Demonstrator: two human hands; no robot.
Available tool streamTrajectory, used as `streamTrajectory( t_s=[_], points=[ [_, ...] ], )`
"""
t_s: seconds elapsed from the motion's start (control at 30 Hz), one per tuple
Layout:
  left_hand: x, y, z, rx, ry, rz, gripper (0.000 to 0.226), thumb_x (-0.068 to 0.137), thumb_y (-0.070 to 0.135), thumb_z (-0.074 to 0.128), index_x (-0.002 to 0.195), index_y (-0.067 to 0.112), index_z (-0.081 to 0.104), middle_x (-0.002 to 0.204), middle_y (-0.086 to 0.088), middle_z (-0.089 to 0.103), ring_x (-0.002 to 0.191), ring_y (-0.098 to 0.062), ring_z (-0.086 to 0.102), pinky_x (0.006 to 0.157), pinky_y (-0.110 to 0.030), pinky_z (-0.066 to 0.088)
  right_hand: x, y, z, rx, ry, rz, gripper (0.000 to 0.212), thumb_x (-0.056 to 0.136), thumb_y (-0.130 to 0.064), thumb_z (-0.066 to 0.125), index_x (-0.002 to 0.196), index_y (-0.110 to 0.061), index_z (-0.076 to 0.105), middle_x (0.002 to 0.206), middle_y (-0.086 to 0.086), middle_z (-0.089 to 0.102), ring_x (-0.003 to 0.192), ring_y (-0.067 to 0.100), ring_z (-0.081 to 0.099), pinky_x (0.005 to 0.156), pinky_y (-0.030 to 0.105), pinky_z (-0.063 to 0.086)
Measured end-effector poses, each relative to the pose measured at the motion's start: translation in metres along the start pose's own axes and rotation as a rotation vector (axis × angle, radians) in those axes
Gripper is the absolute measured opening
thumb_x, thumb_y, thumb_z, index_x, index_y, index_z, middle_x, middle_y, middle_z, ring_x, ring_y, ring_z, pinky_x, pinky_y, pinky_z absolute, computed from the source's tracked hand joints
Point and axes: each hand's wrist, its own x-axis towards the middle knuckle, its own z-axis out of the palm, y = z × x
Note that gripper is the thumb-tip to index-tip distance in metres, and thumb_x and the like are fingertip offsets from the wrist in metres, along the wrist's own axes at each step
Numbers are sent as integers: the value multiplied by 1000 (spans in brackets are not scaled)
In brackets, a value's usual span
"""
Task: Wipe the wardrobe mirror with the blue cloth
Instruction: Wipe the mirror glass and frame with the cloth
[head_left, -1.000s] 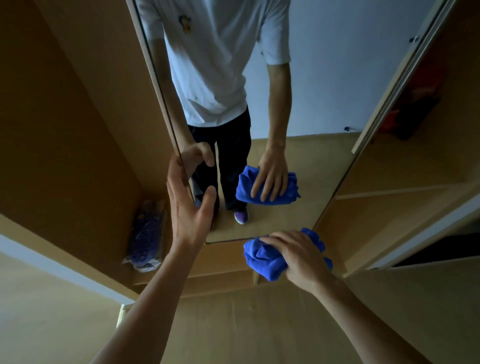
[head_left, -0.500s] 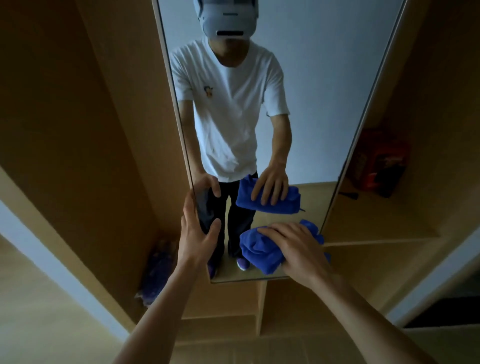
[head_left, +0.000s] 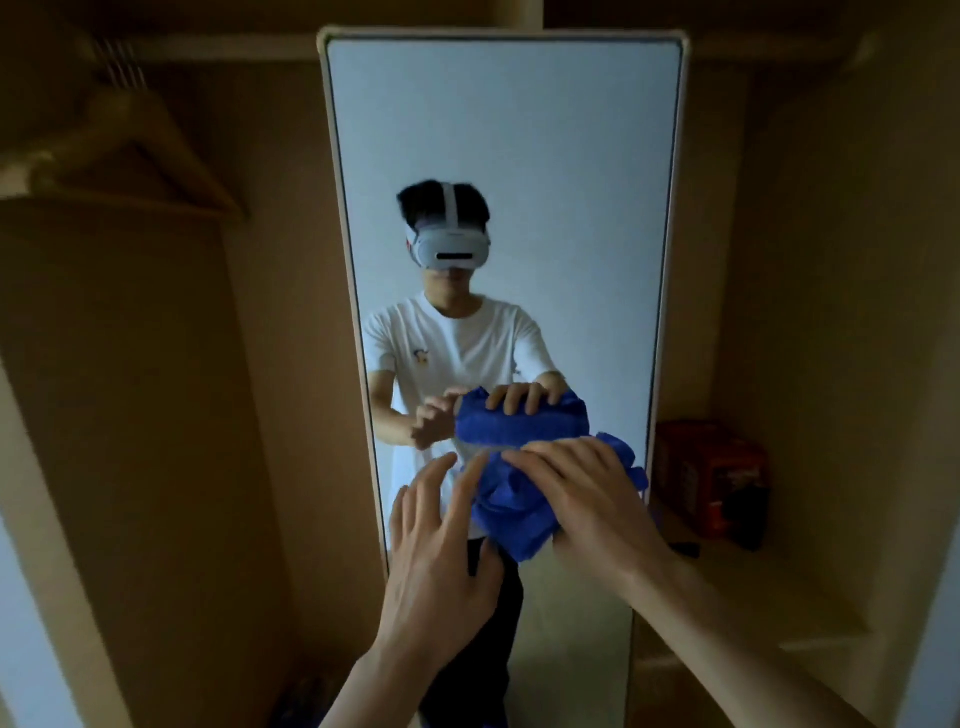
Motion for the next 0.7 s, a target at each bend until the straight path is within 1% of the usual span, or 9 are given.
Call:
streamTrajectory(
  t_s=[0.07, 0.17, 0.23, 0.33, 0.43, 0.47, 0.53, 0.6, 0.7],
  points=[
    [20, 11, -9, 14, 0, 100, 90, 80, 32, 68, 158, 35, 22, 158, 0, 30, 144, -25, 33, 118, -54, 32, 19, -2, -16, -63, 72, 9, 60, 75, -10, 62, 134, -18, 62, 131, 0, 64, 116, 28, 62, 105, 52, 45],
    [51, 19, -18, 43, 33, 201, 93, 80, 41, 73, 159, 31, 24, 160, 0, 31, 148, -26, 33, 118, -56, 32, 41, -2, -36, -169, 71, 24, 59, 81, -17, 43, 139, -25, 53, 141, -8, 55, 129, 22, 52, 117, 48, 30],
    [70, 24, -21, 65, 73, 245, 92, 79, 41, 77, 157, 26, 31, 159, -2, 36, 148, -27, 35, 118, -57, 33, 54, 1, -45, -226, 88, 21, 60, 81, -16, 50, 140, -25, 51, 142, -9, 53, 131, 20, 49, 119, 46, 27],
    [97, 33, -29, 44, 174, 292, 84, 78, 37, 81, 152, 20, 44, 152, -3, 46, 143, -23, 37, 119, -46, 36, 72, 6, -61, -266, 171, 26, 56, 74, -11, 64, 129, -21, 58, 130, -4, 62, 119, 23, 57, 111, 47, 39],
    [123, 43, -42, 0, 220, 347, 72, 79, 24, 82, 145, 16, 53, 142, -2, 54, 133, -22, 46, 100, -40, 55, 87, 15, -72, -320, 293, -48, 53, 65, -4, 72, 115, -15, 61, 111, 3, 68, 101, 28, 64, 95, 48, 52],
    [132, 46, -48, -5, 238, 366, 69, 78, 17, 83, 142, 13, 56, 139, -3, 57, 129, -23, 52, 92, -40, 59, 93, 18, -77, -331, 358, -75, 58, 60, -1, 77, 113, -14, 60, 107, 6, 69, 95, 30, 66, 89, 49, 56],
    [150, 51, -59, 13, 296, 405, 62, 76, 7, 84, 134, 8, 61, 131, -7, 63, 120, -26, 61, 87, -41, 61, 108, 26, -88, -331, 478, -120, 78, 51, 1, 90, 119, -10, 53, 104, 12, 73, 90, 34, 71, 82, 50, 61],
    [170, 57, -70, 62, 355, 440, 53, 76, 3, 84, 125, 3, 65, 123, -11, 66, 110, -30, 66, 86, -43, 61, 126, 37, -104, -308, 544, -158, 86, 56, -2, 94, 127, -10, 47, 110, 14, 73, 95, 34, 72, 86, 51, 60],
    [199, 68, -85, 114, 376, 446, 46, 79, 3, 82, 122, 2, 65, 121, -11, 66, 106, -29, 66, 81, -37, 60, 149, 50, -131, -362, 603, -150, 67, 76, -16, 84, 133, -21, 49, 121, 1, 66, 106, 24, 62, 98, 42, 48]
  ],
)
